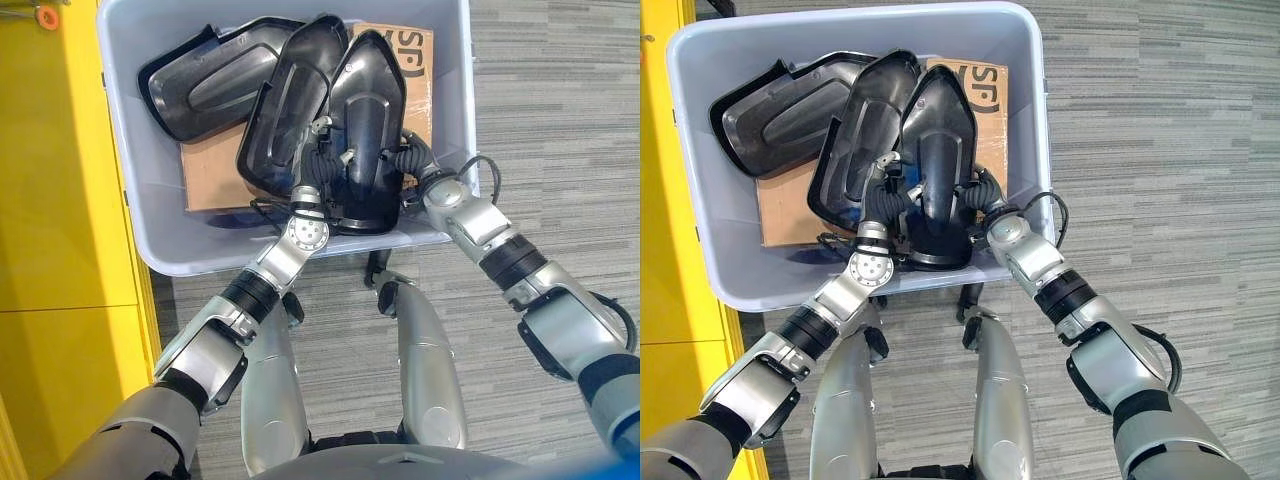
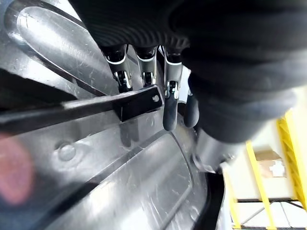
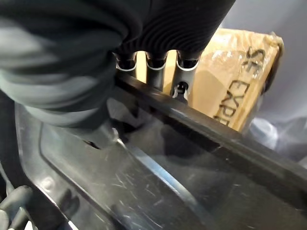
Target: Move parts from the plastic box to the shelf.
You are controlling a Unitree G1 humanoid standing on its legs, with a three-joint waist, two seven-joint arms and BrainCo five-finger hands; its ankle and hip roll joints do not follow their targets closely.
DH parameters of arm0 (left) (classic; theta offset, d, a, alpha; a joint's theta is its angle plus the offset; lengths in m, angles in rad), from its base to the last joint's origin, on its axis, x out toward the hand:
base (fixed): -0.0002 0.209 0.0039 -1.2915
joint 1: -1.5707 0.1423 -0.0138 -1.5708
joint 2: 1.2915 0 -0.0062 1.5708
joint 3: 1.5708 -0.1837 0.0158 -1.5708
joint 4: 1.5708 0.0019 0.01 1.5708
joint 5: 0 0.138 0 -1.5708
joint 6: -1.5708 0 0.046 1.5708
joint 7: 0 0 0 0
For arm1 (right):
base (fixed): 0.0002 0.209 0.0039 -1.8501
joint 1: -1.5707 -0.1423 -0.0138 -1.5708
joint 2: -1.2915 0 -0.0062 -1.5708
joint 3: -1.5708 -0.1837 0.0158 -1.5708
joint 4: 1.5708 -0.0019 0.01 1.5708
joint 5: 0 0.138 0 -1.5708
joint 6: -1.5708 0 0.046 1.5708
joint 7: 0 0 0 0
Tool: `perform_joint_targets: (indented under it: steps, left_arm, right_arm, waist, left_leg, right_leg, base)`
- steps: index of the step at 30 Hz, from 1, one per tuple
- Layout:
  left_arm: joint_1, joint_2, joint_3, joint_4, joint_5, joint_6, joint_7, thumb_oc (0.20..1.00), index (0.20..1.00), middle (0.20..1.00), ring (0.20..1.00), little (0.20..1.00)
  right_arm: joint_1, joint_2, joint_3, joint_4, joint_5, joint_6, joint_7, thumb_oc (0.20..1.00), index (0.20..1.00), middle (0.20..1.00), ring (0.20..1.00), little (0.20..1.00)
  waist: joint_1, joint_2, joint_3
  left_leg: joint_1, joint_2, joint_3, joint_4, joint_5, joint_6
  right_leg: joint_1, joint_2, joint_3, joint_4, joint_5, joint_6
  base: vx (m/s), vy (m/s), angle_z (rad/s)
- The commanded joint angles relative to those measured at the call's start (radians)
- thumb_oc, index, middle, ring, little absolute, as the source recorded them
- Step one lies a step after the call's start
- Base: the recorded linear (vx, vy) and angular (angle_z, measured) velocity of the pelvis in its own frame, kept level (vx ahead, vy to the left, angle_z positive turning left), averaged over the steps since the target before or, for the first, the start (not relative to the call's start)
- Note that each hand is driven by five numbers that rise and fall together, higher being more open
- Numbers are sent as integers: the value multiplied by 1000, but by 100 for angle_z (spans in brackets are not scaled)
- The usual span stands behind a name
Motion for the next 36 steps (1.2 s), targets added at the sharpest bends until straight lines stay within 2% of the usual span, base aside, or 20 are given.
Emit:
perform_joint_targets:
  steps: [1,2,3,9,16,17,22,26,30,34,36]
  left_arm:
    - [-28,-77,-80,-53,-23,-54,-10,200,200,200,200,200]
    - [-21,-77,-75,-57,-32,-55,-27,200,200,200,200,200]
    - [-6,-77,-71,-85,-13,-74,-31,200,200,200,200,200]
    - [-6,-78,-70,-111,-13,-76,-10,200,200,200,200,200]
    - [-6,-80,-72,-120,22,-137,36,200,200,200,200,200]
    - [-12,-75,-71,-126,45,-162,53,200,200,200,200,200]
    - [-18,-66,-68,-136,45,-180,80,200,200,200,200,200]
    - [-32,-66,-61,-130,38,-185,106,200,200,200,200,200]
    - [-39,-82,-62,-111,28,-176,101,200,200,200,200,200]
    - [-29,-106,-77,-84,14,-171,118,200,200,200,200,200]
    - [-15,-124,-79,-74,18,-153,117,200,200,200,200,200]
  right_arm:
    - [85,136,82,27,98,1,25,200,200,200,200,200]
    - [87,134,73,21,94,-2,25,200,200,200,200,200]
    - [98,136,59,-15,110,-54,29,200,200,200,200,200]
    - [107,154,49,-62,134,-104,28,200,200,200,200,200]
    - [111,177,51,-92,124,-158,4,200,200,200,200,200]
    - [113,184,53,-103,126,-177,0,200,200,200,200,200]
    - [110,194,49,-101,147,-199,14,200,200,200,200,200]
    - [97,209,48,-96,166,-207,37,200,200,200,200,200]
    - [100,212,58,-94,168,-208,59,200,200,200,200,200]
    - [125,234,72,-99,141,-217,73,200,200,200,200,200]
    - [140,252,78,-101,145,-203,66,200,200,200,200,200]
  waist:
    - [31,20,52]
    - [32,21,52]
    - [33,24,52]
    - [34,28,52]
    - [37,33,52]
    - [37,33,52]
    - [40,35,52]
    - [38,37,52]
    - [36,36,51]
    - [25,33,-7]
    - [23,35,-55]
  left_leg:
    - [-1,52,20,120,-147,-123]
    - [1,51,19,119,-148,-123]
    - [10,50,26,108,-144,-123]
    - [27,45,29,106,-146,-120]
    - [83,37,37,89,-149,-115]
    - [125,37,43,80,-152,-113]
    - [225,29,47,62,-162,-109]
    - [459,17,40,10,-173,-106]
    - [570,21,49,-23,-168,-109]
    - [650,25,55,-61,-161,-115]
    - [689,32,67,-89,-139,-111]
  right_leg:
    - [13,-23,3,-191,154,115]
    - [12,-24,3,-190,154,116]
    - [17,-27,-2,-193,155,116]
    - [29,-26,0,-191,152,114]
    - [80,-24,-1,-198,141,110]
    - [119,-22,1,-201,132,108]
    - [209,-17,6,-214,118,106]
    - [436,-19,15,-268,101,99]
    - [552,-22,6,-286,87,92]
    - [644,-15,-1,-321,78,85]
    - [696,-4,-8,-362,94,73]
  base:
    - [0,0,0]
    - [0,0,0]
    - [0,0,0]
    - [0,0,0]
    - [-4,7,0]
    - [-28,47,3]
    - [-8,34,0]
    - [21,64,-7]
    - [45,18,0]
    - [110,-11,0]
    - [131,-33,-4]
